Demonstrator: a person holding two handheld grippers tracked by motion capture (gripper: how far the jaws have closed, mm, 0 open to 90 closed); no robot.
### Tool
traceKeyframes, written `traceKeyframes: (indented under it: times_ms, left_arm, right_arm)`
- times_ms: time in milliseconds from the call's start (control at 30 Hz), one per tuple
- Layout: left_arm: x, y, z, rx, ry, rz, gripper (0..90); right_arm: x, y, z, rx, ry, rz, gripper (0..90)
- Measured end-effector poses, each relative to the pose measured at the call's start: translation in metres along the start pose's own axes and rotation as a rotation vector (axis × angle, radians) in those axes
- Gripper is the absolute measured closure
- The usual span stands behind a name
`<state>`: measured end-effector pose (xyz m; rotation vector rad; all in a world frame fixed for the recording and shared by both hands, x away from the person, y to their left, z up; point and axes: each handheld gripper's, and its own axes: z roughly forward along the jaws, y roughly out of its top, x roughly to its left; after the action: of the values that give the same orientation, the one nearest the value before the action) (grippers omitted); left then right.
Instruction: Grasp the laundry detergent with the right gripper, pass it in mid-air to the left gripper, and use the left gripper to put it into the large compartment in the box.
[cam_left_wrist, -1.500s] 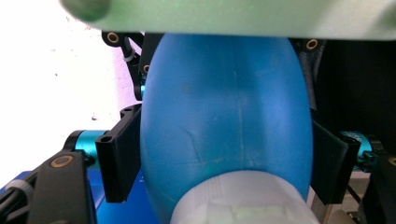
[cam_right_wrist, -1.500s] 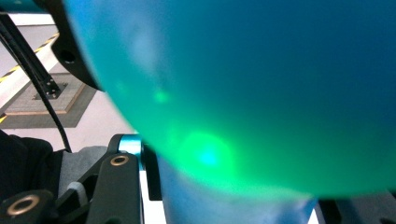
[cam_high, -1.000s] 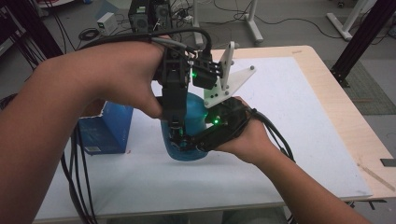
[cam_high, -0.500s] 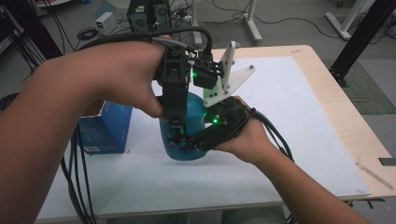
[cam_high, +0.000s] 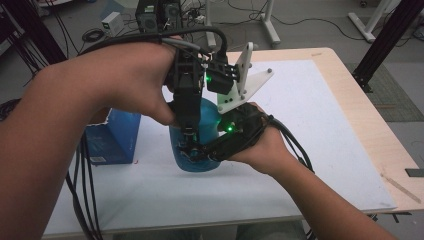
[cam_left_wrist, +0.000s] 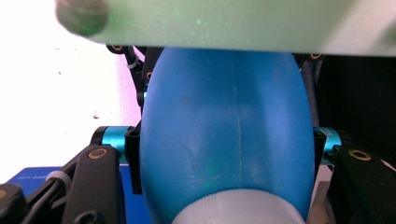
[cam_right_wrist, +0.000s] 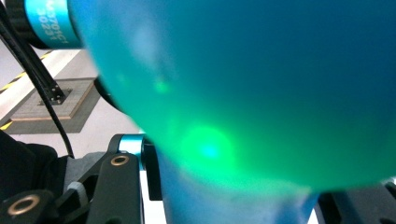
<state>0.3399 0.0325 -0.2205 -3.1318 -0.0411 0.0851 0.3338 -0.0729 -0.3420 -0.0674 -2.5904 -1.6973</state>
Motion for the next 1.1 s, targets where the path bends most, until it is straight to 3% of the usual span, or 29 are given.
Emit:
traceKeyframes:
  times_ms: [300,567,700,800,833,967,1100]
  left_arm:
    - [-0.003,0.001,-0.005,-0.012,0.022,0.032,39.6]
    - [-0.002,-0.005,-0.012,-0.010,0.033,0.006,39.7]
    - [-0.001,-0.011,-0.017,-0.011,0.040,-0.013,39.8]
    - [0.000,-0.016,-0.023,-0.015,0.039,-0.027,39.8]
    - [0.001,-0.021,-0.029,-0.017,0.037,-0.049,39.8]
    - [0.003,-0.027,-0.039,-0.016,0.042,-0.073,39.7]
    - [0.006,-0.039,-0.056,-0.003,0.046,-0.123,39.7]
  right_arm:
    - [0.003,0.002,-0.008,0.002,-0.019,-0.004,43.8]
    - [0.003,-0.001,-0.022,0.003,-0.025,0.019,34.8]
    - [0.003,-0.006,-0.034,0.023,-0.077,0.031,23.2]
    - [0.003,-0.007,-0.042,0.029,-0.113,0.036,22.5]
    - [0.002,-0.008,-0.047,0.033,-0.125,0.033,21.6]
    - [0.002,-0.003,-0.067,0.070,-0.184,0.015,16.4]
    - [0.003,0.005,-0.080,0.123,-0.218,-0.006,13.1]
